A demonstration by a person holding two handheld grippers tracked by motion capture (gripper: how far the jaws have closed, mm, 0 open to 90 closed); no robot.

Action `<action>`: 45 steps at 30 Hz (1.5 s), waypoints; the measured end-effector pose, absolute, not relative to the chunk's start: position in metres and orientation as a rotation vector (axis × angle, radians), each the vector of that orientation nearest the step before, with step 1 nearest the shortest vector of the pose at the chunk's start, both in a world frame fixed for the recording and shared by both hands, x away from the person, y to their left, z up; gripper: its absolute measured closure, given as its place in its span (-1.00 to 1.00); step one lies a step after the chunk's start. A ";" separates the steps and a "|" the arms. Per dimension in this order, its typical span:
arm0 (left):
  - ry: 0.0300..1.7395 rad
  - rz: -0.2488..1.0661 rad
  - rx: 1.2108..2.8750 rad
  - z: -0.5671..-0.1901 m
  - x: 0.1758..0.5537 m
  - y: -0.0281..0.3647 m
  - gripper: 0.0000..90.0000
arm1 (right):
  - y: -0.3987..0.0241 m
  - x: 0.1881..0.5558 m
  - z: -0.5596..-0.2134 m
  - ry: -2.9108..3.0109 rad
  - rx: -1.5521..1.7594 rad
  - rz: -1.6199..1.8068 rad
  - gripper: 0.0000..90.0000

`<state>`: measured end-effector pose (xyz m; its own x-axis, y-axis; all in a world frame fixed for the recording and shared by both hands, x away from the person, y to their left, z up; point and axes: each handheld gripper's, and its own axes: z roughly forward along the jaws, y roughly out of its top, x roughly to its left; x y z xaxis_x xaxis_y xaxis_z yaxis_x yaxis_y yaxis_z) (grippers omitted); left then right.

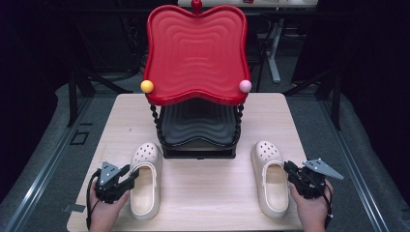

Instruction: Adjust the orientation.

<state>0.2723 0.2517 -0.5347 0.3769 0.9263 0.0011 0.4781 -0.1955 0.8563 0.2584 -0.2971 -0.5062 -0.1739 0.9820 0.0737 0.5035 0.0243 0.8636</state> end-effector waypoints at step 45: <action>1.250 0.716 1.849 -0.539 0.281 0.244 0.39 | -0.247 0.263 -0.519 1.918 1.403 0.899 0.43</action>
